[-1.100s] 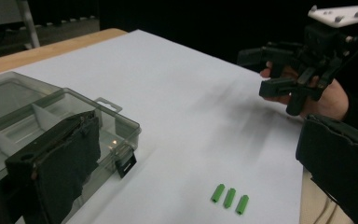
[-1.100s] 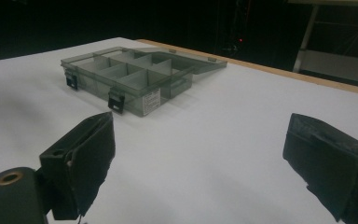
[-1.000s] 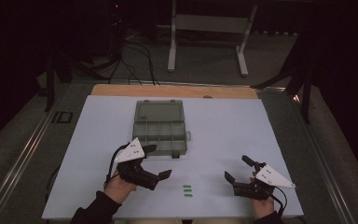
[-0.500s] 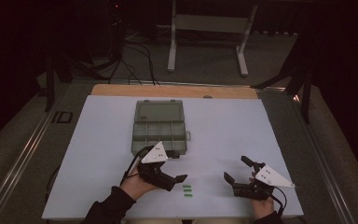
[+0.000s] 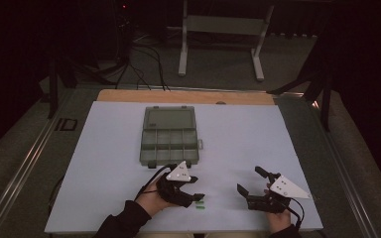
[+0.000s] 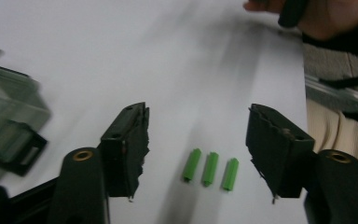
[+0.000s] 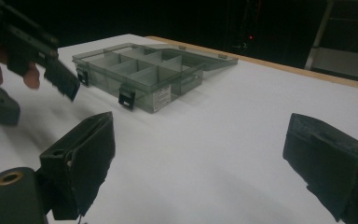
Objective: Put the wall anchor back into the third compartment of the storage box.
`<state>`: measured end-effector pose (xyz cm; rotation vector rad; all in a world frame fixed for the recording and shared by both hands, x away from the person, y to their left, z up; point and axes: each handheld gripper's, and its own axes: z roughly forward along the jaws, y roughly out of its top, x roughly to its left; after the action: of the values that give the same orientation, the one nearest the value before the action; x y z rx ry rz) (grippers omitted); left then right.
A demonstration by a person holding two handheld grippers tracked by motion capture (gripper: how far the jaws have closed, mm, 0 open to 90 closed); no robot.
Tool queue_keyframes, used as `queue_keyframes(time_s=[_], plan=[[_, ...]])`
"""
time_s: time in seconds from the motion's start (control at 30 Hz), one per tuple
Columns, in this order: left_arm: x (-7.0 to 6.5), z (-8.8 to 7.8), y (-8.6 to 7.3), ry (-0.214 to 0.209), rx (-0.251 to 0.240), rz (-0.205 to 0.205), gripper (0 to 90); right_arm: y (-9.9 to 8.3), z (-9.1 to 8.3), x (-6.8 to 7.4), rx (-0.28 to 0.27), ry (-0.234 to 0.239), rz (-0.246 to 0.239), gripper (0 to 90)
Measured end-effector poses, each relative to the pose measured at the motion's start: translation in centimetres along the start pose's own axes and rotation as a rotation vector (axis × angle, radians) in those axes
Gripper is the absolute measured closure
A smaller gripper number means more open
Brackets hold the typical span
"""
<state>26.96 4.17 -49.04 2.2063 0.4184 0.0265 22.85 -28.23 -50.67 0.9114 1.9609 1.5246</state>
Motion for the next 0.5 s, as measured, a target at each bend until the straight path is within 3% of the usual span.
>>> queue_keyframes(time_s=[0.2,0.4,0.5], plan=[[0.2,1.0,-0.4,-0.019,0.033,0.002,58.4,0.0,0.0,0.0,0.003,0.005,-0.002,9.4],[0.3,1.9,-0.7,-0.048,0.082,-0.001,65.7,-0.1,0.1,0.0,0.006,0.009,-0.003,9.4],[0.3,2.1,-0.8,-0.042,0.093,-0.001,68.9,-0.1,0.1,0.0,0.007,0.010,-0.001,9.4]])
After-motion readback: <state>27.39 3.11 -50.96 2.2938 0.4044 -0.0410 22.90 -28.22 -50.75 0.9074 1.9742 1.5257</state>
